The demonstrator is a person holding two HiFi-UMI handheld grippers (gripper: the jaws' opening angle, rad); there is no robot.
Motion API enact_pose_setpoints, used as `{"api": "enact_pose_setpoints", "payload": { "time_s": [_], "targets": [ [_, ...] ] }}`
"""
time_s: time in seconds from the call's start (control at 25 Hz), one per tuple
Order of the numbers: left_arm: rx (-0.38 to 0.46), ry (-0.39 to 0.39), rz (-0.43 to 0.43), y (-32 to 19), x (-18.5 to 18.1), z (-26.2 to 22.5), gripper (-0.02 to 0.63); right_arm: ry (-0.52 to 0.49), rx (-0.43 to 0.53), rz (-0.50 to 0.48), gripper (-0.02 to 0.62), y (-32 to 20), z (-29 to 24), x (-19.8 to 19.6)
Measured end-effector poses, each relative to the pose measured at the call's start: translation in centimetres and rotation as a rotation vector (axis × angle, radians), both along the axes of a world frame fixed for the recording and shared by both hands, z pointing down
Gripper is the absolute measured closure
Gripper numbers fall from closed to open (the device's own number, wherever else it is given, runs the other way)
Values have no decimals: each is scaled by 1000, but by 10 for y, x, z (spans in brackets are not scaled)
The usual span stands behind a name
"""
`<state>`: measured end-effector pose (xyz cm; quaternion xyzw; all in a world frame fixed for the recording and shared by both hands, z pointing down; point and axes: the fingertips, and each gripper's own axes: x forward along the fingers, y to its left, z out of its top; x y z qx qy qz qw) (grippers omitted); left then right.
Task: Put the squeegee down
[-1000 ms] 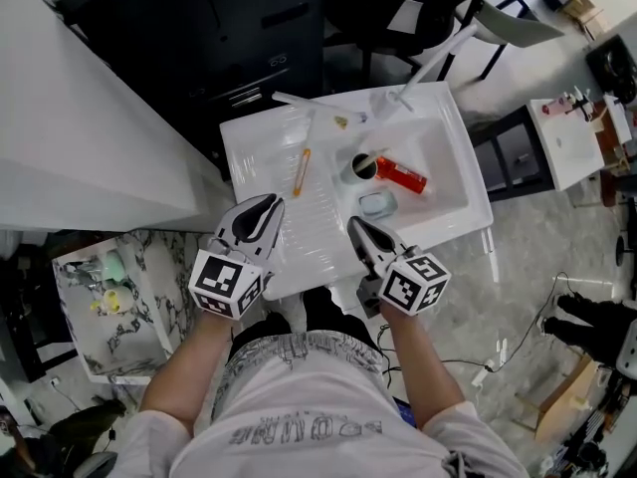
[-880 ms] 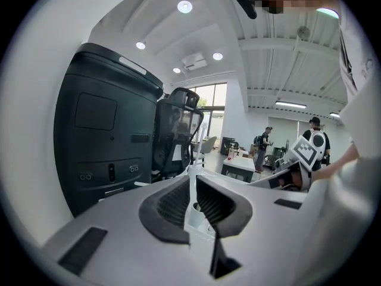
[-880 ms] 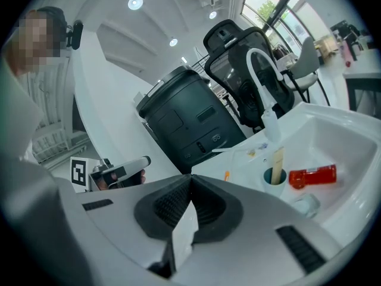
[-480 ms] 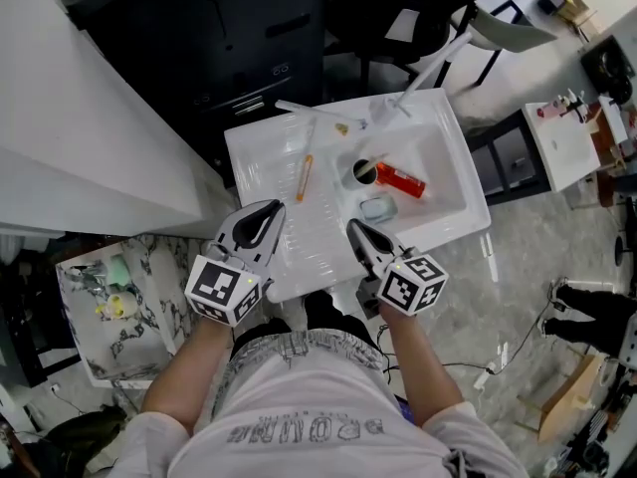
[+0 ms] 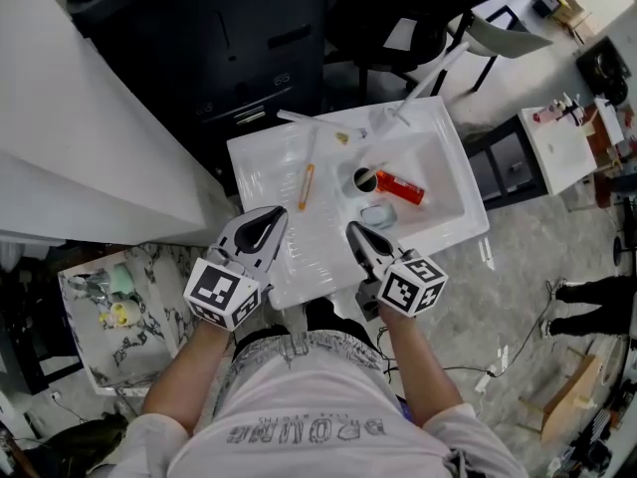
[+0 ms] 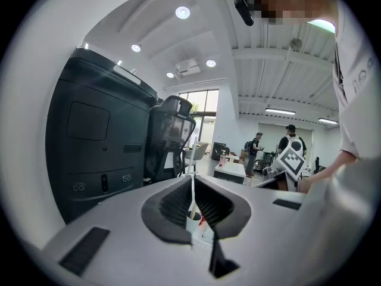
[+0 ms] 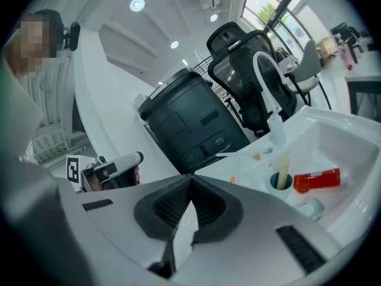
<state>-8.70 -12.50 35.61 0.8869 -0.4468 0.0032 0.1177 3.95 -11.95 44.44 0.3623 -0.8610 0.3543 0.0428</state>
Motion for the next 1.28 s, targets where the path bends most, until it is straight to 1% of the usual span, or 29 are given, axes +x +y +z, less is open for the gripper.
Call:
{"api": "enact_pose_setpoints", "payload": {
  "time_s": [0.36,0.72,1.28],
  "targets": [
    [-3,5,9,-4,-6,-4,578,0,12,-2,588,-5,-7,-8],
    [-16,3,15,-5,-12,3,580,-4,16,-14,588,-6,-6,-15],
    [-43,-1,32,-2,-9,15,581,-5,16,-35,588,-11,-7,-19]
  ]
}}
